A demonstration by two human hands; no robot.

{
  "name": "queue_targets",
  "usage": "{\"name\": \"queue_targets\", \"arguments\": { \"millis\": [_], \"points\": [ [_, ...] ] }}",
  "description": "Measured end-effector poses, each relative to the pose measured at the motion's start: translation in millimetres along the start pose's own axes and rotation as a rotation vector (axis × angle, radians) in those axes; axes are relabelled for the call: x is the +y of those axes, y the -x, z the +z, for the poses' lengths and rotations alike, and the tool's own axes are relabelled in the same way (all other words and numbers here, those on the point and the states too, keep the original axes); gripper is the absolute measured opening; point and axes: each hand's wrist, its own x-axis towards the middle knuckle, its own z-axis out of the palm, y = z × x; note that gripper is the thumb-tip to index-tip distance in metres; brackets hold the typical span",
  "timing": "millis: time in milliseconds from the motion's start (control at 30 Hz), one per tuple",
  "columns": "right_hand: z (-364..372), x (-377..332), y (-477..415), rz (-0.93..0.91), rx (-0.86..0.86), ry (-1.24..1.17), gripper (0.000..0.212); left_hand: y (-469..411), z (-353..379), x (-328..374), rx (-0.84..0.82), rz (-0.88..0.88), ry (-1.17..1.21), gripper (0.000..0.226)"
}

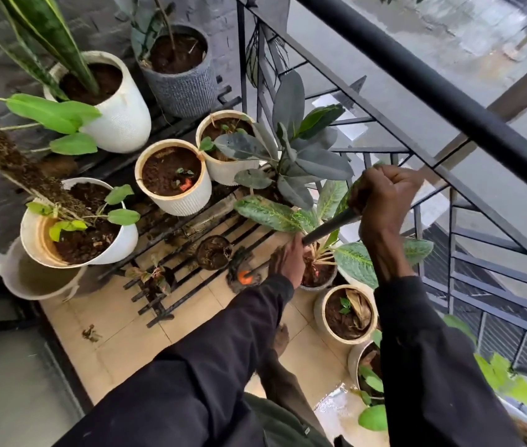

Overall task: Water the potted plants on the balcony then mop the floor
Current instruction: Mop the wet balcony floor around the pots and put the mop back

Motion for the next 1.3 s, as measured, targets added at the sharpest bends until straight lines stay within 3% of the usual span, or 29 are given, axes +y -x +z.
{"name": "queue_targets", "arguments": {
  "millis": [233,500,633,767,900,1300],
  "points": [
    [8.8,14.0,20.8,0.096,-0.102,-0.098,0.043,44.5,0.3,-39.5,0.132,-0.012,-0.024,0.037],
    [-3.7,-24.4,-3.7,-0.145,-0.055,-0.114,0.038,5.8,-7.0,-0.9,0.232,0.122,-0.004,0.028],
    [-14.7,-30.1,-25.7,-0.218,0.060,-0.085,0.044,-31.6,-6.8,34.6,0.188,0.168,0.090,0.024],
    [-26.3,-9.4,-33.6,-0.290,0.168,0.073,0.026,-68.6,8.9,57.7,0.037,0.156,0.241,0.025],
    [-35.3,20.1,-38.2,-0.245,0.194,0.120,0.025,-89.4,27.4,63.4,-0.059,0.113,0.223,0.023],
    [-20.4,11.6,-68.0,-0.035,-0.042,-0.030,0.032,-71.4,23.1,31.8,0.031,-0.022,0.065,0.040]
  ]
}}
